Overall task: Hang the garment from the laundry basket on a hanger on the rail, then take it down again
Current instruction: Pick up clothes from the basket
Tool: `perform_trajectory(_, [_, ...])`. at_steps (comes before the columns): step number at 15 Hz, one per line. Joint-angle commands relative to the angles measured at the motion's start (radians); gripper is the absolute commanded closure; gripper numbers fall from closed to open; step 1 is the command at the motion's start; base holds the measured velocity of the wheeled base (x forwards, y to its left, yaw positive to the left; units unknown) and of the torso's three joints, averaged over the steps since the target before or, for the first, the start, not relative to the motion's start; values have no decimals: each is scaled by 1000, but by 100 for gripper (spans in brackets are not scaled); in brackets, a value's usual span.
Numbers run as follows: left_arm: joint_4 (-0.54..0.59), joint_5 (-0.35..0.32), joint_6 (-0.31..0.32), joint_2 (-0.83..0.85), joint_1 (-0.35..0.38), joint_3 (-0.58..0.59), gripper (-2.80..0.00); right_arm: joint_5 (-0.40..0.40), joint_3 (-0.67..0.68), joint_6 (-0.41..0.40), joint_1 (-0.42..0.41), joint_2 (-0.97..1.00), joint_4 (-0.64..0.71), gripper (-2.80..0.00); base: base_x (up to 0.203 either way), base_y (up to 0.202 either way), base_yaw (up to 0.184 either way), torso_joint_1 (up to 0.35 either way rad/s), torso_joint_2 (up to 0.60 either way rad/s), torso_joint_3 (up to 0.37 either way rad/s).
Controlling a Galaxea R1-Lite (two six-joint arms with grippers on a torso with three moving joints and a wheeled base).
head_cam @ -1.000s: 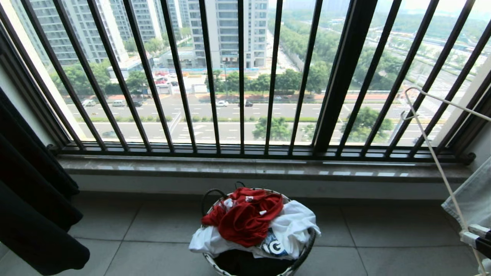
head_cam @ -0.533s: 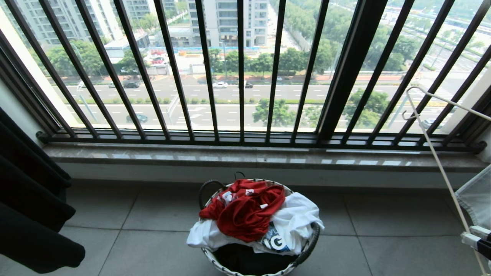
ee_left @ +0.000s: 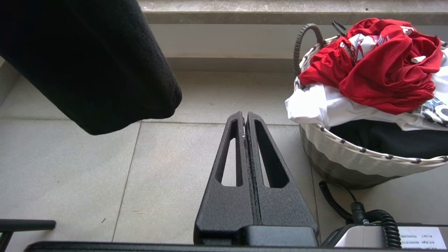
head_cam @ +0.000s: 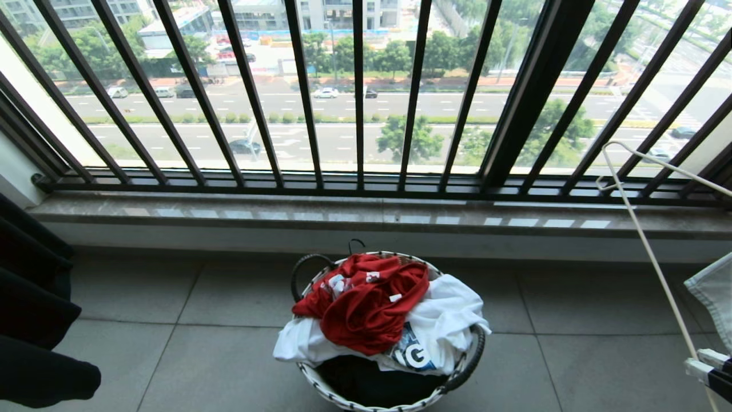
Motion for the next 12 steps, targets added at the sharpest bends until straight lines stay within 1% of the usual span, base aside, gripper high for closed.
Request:
perform_trajectory(1, [0,0,0,0,0,0,0,2,10,-2,0,-6,0,0,0,0,0,3,6,-205])
perform_trajectory(3, [0,0,0,0,0,0,0,4,21,-2,0,-15,0,0,0,0,0,0,0,-197])
perform_trajectory(5, [0,0,0,0,0,0,0,4,23,-2,0,-15,0,0,0,0,0,4,5,-107])
perform_trajectory(10, [0,0,0,0,0,0,0,10,29,0,0,-11,0,0,0,0,0,1,0,-11])
perform_trajectory(12, [0,0,0,1,0,0,0,15,25,27,3,-8,0,0,0,0,0,0,0,0])
